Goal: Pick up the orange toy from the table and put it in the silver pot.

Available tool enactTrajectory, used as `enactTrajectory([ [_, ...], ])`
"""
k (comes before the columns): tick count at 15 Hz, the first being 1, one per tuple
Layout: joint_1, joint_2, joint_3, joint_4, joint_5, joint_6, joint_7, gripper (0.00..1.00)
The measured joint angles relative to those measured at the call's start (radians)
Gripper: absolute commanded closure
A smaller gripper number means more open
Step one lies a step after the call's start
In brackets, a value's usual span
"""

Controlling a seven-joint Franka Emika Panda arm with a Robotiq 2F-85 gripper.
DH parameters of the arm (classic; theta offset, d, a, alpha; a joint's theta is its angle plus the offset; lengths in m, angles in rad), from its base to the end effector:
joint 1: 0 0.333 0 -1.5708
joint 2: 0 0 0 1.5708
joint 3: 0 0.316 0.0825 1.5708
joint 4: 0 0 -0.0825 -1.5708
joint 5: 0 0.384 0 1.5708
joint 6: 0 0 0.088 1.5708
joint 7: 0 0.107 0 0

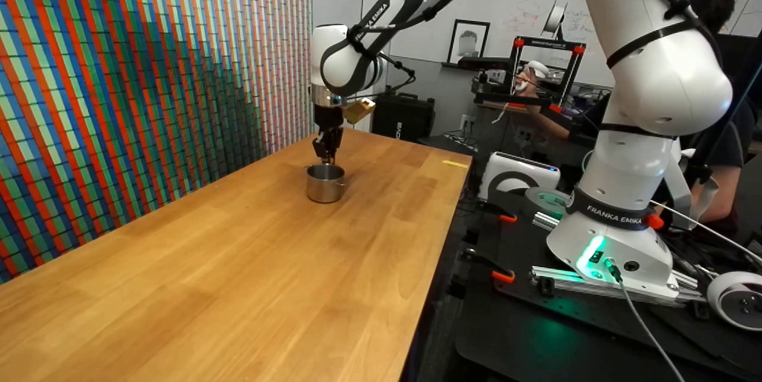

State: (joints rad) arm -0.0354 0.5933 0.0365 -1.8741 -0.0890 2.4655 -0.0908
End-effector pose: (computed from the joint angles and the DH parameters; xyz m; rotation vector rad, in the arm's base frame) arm 0.6371 -0.0003 0.1934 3.0971 0.2407 -0.0040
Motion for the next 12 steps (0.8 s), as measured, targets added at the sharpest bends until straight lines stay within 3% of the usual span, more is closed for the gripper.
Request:
enactTrajectory([
  [3, -0.004, -0.073, 0.037, 0.001, 0.066, -0.102, -0.052, 0.88],
  [8, -0.004, -0.205, 0.042, 0.007, 0.105, -0.274, -0.096, 0.88],
  [12, 0.001, -0.242, 0.049, -0.012, 0.152, -0.303, -0.129, 0.87],
])
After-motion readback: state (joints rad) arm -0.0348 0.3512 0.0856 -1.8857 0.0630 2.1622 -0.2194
